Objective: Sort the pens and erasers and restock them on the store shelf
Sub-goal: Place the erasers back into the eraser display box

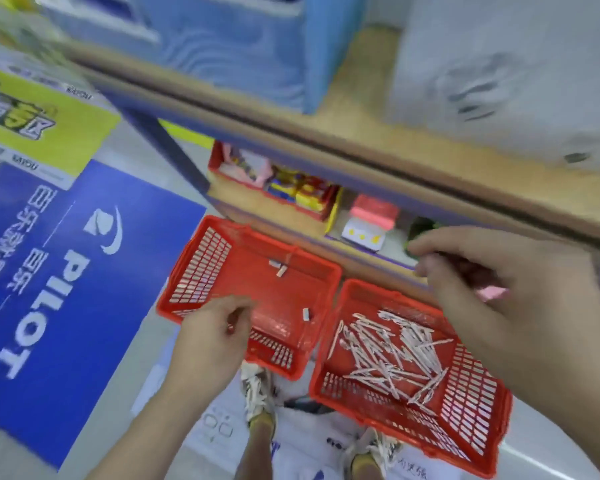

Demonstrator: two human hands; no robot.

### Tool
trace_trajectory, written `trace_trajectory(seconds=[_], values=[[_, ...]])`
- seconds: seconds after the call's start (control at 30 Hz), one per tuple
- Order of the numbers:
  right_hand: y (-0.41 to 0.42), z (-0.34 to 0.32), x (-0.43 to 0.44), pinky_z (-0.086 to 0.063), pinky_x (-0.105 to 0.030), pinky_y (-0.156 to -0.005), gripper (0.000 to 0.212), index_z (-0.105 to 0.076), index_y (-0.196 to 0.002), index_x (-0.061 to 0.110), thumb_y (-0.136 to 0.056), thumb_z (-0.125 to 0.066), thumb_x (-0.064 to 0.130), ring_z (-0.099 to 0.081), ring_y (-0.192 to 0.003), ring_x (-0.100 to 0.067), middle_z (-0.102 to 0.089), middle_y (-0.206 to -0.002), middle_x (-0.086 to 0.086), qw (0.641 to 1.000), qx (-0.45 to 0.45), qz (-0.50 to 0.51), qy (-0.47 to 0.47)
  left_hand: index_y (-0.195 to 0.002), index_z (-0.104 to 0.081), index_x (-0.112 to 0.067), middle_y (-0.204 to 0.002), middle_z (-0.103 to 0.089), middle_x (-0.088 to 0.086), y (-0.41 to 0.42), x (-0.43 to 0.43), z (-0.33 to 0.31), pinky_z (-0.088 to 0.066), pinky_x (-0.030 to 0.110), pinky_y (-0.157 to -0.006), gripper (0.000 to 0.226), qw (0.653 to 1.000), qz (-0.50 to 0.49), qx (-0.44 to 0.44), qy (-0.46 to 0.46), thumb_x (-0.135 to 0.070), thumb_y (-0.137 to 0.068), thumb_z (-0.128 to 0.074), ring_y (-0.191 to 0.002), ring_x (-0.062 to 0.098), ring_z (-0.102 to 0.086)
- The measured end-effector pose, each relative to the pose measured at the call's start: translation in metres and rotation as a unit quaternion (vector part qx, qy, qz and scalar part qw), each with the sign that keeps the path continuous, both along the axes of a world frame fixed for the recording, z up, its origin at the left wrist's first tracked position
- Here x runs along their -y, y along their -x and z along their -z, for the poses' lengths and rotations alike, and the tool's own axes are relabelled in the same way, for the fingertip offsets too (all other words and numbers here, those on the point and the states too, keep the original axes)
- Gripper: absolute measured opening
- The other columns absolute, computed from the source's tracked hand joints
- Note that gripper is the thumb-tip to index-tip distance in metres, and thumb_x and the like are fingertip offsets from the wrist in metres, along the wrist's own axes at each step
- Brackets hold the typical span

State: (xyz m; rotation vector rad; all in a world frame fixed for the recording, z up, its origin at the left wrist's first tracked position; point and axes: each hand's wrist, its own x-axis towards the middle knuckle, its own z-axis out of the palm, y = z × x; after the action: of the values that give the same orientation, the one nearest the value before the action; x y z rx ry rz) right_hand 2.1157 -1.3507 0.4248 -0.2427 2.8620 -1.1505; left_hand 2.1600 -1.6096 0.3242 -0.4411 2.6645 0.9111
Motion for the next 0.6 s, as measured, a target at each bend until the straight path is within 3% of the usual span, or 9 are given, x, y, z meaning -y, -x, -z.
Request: trace_trajectory(seconds=[0.1, 0.2, 0.27, 0.4, 0.47, 0.6], values=[[0.01, 0.07, 0.061, -0.043, -0.013, -0.065, 0.015, -0.071, -0.09, 0.029, -0.081, -0.063, 0.021, -0.058, -0.069, 0.008, -0.062, -0.071, 0.023, 0.997, 0.061, -0.041, -0.004, -0.103, -0.071, -0.022, -0.101, -0.068, -0.003, -0.004, 0.056, 0.054, -0.044, 0.023, -0.075, 0.026, 0.997, 0.032, 0.049, 0.06, -0.008, -0.086, -0.057, -0.091, 0.017, -0.063], [0.018, 0.186, 0.11, -0.05, -0.029, -0.076, 0.018, -0.071, -0.092, 0.026, -0.082, -0.065, 0.013, -0.064, -0.073, -0.005, -0.068, -0.076, 0.013, 0.982, 0.17, -0.057, -0.064, -0.104, -0.07, -0.02, -0.103, -0.067, 0.0, -0.005, 0.109, 0.123, -0.05, 0.032, -0.081, 0.029, 0.993, 0.04, 0.075, 0.081, -0.007, -0.083, -0.054, -0.096, 0.021, -0.061], [0.017, 0.26, 0.136, -0.052, -0.033, -0.076, 0.016, -0.07, -0.092, 0.025, -0.082, -0.064, 0.014, -0.067, -0.079, -0.018, -0.069, -0.078, 0.007, 0.965, 0.224, -0.069, -0.113, -0.108, -0.067, -0.02, -0.107, -0.066, 0.001, -0.002, 0.139, 0.175, -0.05, 0.034, -0.082, 0.031, 0.986, 0.066, 0.1, 0.117, -0.011, -0.084, -0.051, -0.1, 0.022, -0.059], [0.017, 0.408, 0.169, -0.044, -0.032, -0.07, 0.009, -0.068, -0.087, 0.017, -0.081, -0.063, 0.015, -0.066, -0.089, -0.028, -0.072, -0.086, -0.005, 0.935, 0.278, -0.062, -0.21, -0.105, -0.062, -0.017, -0.103, -0.063, 0.007, 0.021, 0.181, 0.288, -0.05, 0.036, -0.077, 0.025, 0.944, 0.172, 0.166, 0.229, -0.019, -0.086, -0.047, -0.101, 0.028, -0.057], [0.02, 0.459, 0.177, -0.048, -0.036, -0.073, 0.009, -0.065, -0.087, 0.014, -0.08, -0.062, 0.018, -0.065, -0.092, -0.031, -0.071, -0.09, -0.012, 0.922, 0.292, -0.068, -0.247, -0.106, -0.061, -0.017, -0.105, -0.064, 0.007, 0.034, 0.191, 0.331, -0.051, 0.038, -0.079, 0.025, 0.92, 0.215, 0.183, 0.273, -0.023, -0.084, -0.05, -0.104, 0.029, -0.058], [0.027, 0.568, 0.192, -0.049, -0.039, -0.077, 0.022, -0.056, -0.102, 0.008, -0.084, -0.058, 0.02, -0.065, -0.097, -0.036, -0.068, -0.098, -0.02, 0.876, 0.293, -0.14, -0.357, -0.116, -0.058, -0.017, -0.112, -0.065, 0.004, 0.06, 0.212, 0.441, -0.051, 0.035, -0.081, 0.029, 0.883, 0.274, 0.196, 0.328, -0.025, -0.089, -0.051, -0.108, 0.025, -0.061]])
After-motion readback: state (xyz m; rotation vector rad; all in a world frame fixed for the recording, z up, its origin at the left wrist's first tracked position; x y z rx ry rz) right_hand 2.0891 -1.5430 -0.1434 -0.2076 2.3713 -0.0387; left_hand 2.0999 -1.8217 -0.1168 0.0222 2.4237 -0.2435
